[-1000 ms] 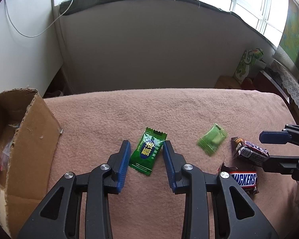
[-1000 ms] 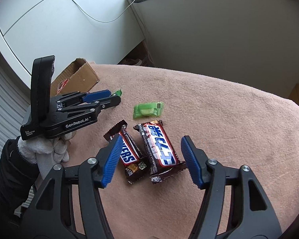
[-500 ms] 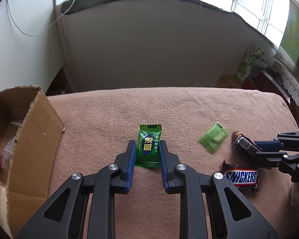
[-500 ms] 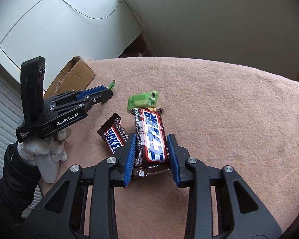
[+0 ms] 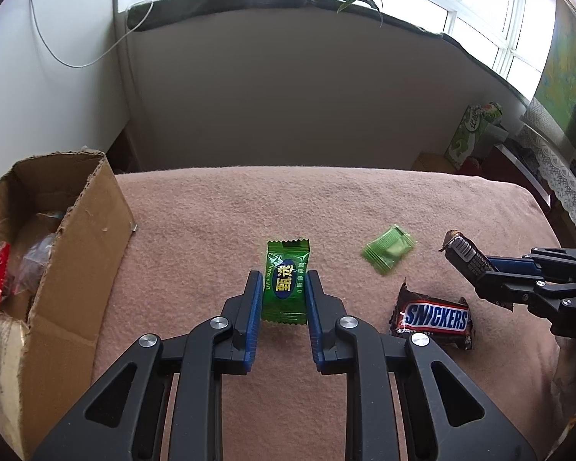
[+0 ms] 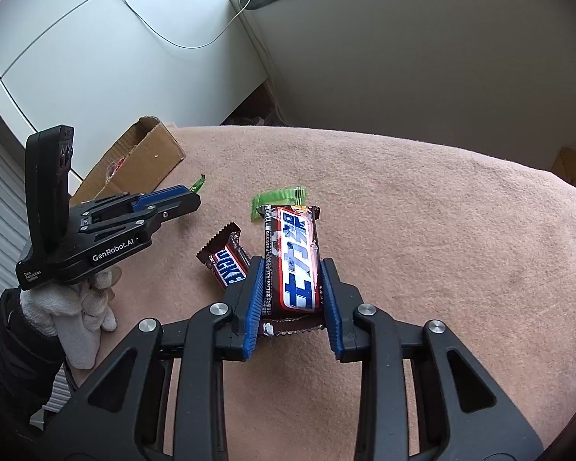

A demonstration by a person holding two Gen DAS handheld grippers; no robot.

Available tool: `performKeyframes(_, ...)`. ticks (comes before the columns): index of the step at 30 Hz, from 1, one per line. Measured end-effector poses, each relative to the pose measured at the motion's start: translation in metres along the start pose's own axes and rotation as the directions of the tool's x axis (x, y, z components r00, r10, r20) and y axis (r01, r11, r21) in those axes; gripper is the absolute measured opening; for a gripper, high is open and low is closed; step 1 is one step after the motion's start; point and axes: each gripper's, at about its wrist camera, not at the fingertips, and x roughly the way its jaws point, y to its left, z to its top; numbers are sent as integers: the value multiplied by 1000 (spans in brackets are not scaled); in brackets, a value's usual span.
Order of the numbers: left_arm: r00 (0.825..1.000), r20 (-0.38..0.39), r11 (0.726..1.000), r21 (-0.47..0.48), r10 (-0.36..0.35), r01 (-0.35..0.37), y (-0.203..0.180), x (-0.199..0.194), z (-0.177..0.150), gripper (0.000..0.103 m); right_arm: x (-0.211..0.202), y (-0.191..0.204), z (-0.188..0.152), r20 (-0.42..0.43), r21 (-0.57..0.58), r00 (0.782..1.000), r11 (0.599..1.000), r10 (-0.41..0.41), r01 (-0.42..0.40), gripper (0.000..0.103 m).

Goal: Organize snacks
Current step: 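Carry the green candy and Snickers bar over the cardboard box with both grippers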

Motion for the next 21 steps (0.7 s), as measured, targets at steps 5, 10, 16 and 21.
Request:
performKeyframes(5,999,38,1000,12,-7,6,-5,-22,-1,20,-17,5,0,32,9,999,1000,-8,8,30)
performKeyframes(10,996,91,999,36,-11,7,-9,-53,-4,20,-34,19,-1,62,-4,998,1000,-23,23,30)
performKeyframes(16,988,153,999,47,-1,-7,-6,-95,-15,20,-51,44,-4,89,-33,996,999,-24,27,30)
performKeyframes(21,983,185,999,33,16,-22,3,-120,-25,20,-52,77,-1,98,-82,995,996,-24,32,30)
